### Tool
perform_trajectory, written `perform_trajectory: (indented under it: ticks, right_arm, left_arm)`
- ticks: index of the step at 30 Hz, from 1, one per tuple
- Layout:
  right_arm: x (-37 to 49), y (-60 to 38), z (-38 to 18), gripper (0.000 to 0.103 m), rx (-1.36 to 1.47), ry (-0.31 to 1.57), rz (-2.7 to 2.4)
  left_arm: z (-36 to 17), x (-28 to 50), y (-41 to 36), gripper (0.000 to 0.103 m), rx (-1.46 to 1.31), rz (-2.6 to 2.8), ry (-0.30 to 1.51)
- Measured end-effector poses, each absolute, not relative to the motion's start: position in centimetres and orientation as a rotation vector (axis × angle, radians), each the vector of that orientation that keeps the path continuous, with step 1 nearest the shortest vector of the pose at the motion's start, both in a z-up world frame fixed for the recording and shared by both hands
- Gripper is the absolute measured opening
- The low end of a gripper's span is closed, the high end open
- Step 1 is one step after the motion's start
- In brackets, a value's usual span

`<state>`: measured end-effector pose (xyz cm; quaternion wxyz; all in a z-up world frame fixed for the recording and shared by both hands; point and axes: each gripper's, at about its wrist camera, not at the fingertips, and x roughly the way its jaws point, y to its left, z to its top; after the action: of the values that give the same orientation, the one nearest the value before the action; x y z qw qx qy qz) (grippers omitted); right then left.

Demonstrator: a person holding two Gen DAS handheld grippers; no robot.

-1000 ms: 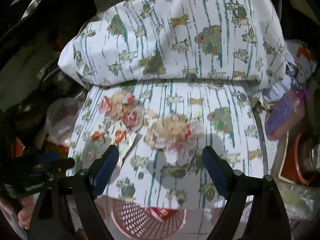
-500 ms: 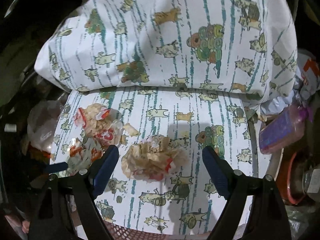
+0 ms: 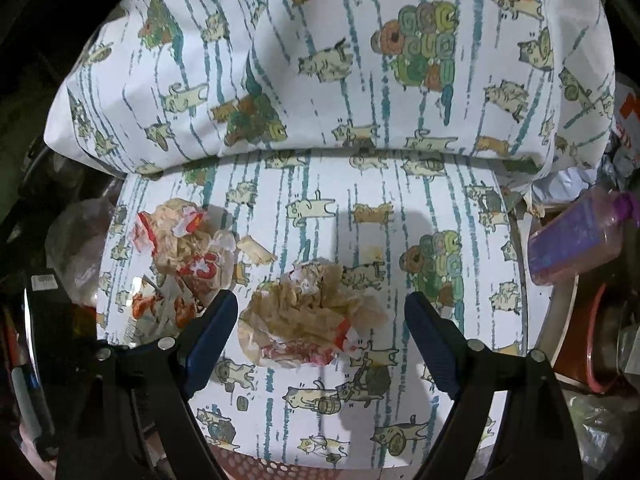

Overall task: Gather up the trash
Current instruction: 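Move both open tools up to the food scraps on the stool, then grasp the brown food scrap with the left tool while the right tool grasps the crumpled tan paper wrapper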

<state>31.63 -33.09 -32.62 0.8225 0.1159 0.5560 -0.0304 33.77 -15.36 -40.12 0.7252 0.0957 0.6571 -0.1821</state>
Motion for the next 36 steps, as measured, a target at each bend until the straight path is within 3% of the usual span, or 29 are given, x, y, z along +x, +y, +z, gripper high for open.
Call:
perform_trajectory:
  ticks: [5, 16, 18, 21, 23, 24, 36]
  right_arm:
    - [31.8, -32.7, -34.1, 0.085, 0.24, 1.231, -0.069]
    - [32.4, -32.4, -38.9, 0.085, 0.276, 1.304, -0.098]
    - [32.3, -31.8, -39.4, 0.075, 0.268, 1.311, -0.09]
    - [32.3, -30.7, -39.7, 0.052, 0.253, 1.338, -0.067]
    - [32.1, -30.1, -39.4, 0.013, 0.262, 1.347, -0.047]
    - [32.0, -29.9, -39.2, 0.009, 0.279, 1.352, -0.035]
    - [30.5, -29.4, -32.5, 0.006, 0.306, 1.101, 0.01]
  left_arm:
    - [-39.8, 33.5, -14.6, 0.013, 0.164, -0.397, 1.48]
    - [-34.5, 33.3, -12.8, 0.013, 0.129, -0.376, 1.341]
    - [-33.9, 33.5, -12.3, 0.013, 0.109, -0.369, 1.318]
    - [-33.6, 34.3, -11.9, 0.013, 0.097, -0.335, 1.292]
    - [-33.3, 34.5, -11.3, 0.013, 0.093, -0.313, 1.279]
    - [-33.2, 34.6, -11.0, 0.013, 0.088, -0.31, 1.274]
    - [-29.4, 33.9, -10.2, 0.013, -0.003, -0.339, 1.141]
